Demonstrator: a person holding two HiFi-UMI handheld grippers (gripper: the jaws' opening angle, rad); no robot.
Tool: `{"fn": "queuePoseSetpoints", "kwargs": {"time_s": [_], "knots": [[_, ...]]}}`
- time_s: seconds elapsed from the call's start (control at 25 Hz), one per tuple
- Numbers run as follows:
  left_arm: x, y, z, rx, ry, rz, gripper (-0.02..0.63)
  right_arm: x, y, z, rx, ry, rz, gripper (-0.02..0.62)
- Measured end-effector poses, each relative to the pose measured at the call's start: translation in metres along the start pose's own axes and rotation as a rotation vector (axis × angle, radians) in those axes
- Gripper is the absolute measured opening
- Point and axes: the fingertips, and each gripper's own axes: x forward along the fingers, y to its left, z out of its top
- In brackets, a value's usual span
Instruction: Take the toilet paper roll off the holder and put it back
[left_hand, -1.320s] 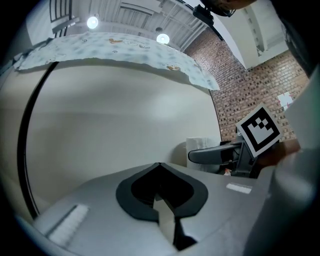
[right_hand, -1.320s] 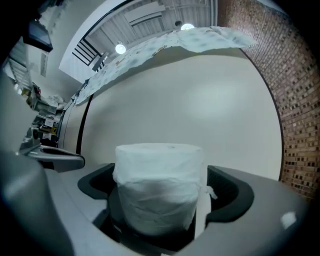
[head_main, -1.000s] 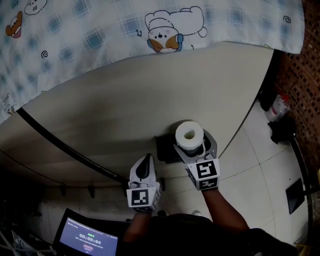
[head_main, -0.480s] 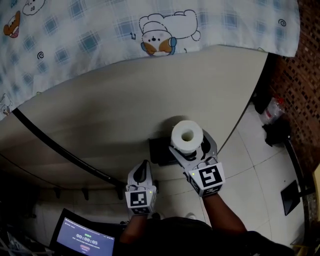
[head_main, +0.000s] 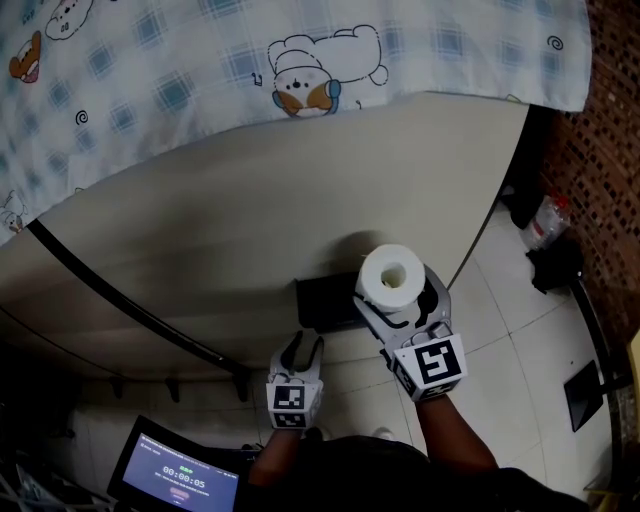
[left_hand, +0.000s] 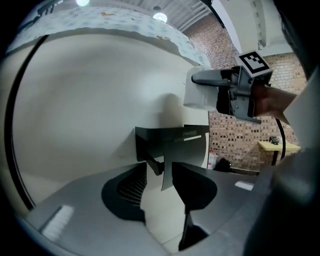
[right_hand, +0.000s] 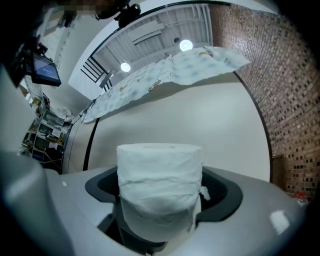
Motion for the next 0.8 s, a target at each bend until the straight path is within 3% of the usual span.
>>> {"fn": "queuePoseSetpoints", "kwargs": {"time_s": [0.08,0.44,0.8], "knots": [[0.004,-0.007,-0.003,0.001,0.007,-0.018,0.201,-0.001,0.0,0.001,-0.009,0.003,0.003,0.449],[0.016,-0.023,0.008,0.0,-0.026,-0.063,0.199,-0.007,-0.012,-0.013,-0.01,0.047,-0.016,0.449],[0.009,-0.027,0.012,-0.068,-0.026,-0.048,0.133,-0.02,-0.041,-0.029,0.025,0.065,-0.068,0.451]]}}
